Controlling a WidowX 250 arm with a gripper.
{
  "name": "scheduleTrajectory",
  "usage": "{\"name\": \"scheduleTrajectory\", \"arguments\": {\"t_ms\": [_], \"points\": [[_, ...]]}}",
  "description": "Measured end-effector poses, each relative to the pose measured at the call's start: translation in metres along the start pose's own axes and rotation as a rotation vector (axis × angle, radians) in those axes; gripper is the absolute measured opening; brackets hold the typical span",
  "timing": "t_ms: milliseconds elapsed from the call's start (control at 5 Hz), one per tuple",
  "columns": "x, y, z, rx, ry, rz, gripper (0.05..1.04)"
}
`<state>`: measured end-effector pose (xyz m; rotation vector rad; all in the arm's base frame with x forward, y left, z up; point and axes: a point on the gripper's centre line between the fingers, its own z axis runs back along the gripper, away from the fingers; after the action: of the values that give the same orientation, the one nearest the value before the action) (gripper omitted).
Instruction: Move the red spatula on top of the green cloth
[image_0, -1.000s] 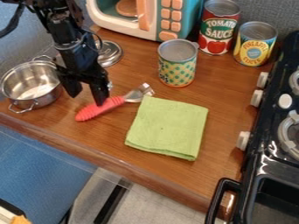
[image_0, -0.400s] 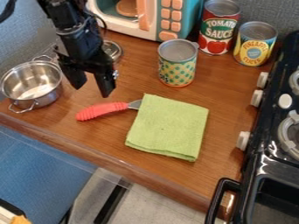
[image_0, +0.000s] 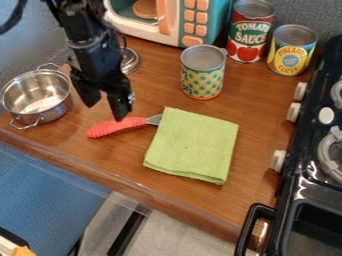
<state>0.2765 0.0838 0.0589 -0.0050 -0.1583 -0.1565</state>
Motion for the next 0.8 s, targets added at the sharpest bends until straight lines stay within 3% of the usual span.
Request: {"name": "scheduleTrajectory", "arguments": {"t_ms": [400, 600, 800], "points": [[-0.009, -0.001, -0.031, 0.054, 0.106, -0.041, 1.003], [-0.003, 0.003, -0.034, 0.07, 0.115, -0.041, 0.943], [0.002, 0.003, -0.033, 0.062, 0.117, -0.023, 0.659]]}}
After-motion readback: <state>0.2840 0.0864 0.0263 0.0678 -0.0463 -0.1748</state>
